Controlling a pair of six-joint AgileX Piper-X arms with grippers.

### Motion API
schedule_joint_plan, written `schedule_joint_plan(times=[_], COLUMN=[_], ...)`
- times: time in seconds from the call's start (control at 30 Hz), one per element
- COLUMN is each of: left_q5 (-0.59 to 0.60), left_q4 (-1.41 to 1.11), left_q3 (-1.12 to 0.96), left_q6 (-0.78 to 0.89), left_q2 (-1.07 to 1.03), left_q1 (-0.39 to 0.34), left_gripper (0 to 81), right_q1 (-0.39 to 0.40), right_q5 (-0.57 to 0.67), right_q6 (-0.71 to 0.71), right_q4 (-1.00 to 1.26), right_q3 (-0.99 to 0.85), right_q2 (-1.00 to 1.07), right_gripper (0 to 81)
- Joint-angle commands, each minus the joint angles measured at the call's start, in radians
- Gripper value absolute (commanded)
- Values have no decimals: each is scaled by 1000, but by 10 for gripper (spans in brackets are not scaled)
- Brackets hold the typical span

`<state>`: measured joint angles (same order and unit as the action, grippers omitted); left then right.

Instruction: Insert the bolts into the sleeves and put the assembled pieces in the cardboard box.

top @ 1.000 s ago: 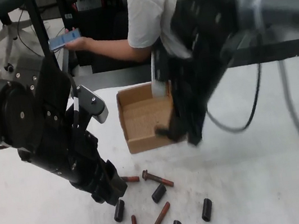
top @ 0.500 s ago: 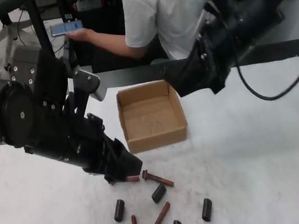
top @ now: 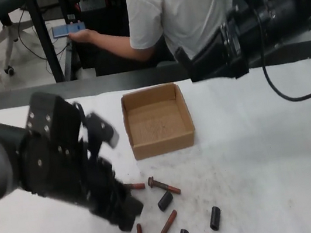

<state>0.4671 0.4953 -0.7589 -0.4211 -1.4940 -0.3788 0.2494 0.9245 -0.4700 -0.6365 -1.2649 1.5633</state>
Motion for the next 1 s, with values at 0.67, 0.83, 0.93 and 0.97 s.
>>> schedule_joint_plan(times=[0.67, 0.83, 0.93, 0.97], left_q5=[-318, -318, -366, -393], left_q4=[674, 690, 624, 586], left_q3=[-427, -440, -440, -440], left_q6=[-139, -76, -148, -172], left_q2=[-47, -136, -176, -186], left_q1=[-27, -58, -75, -82], left_gripper=[483, 483, 483, 483], right_q1=[-3, -3, -3, -3], right_q5=[49, 49, 49, 49], right_q6=[34, 49, 49, 51], right_q4=[52, 58, 58, 58], right_q3=[-7, -7, -7, -7], right_q2=[-15, -15, -15, -15], right_gripper=[8, 8, 8, 8])
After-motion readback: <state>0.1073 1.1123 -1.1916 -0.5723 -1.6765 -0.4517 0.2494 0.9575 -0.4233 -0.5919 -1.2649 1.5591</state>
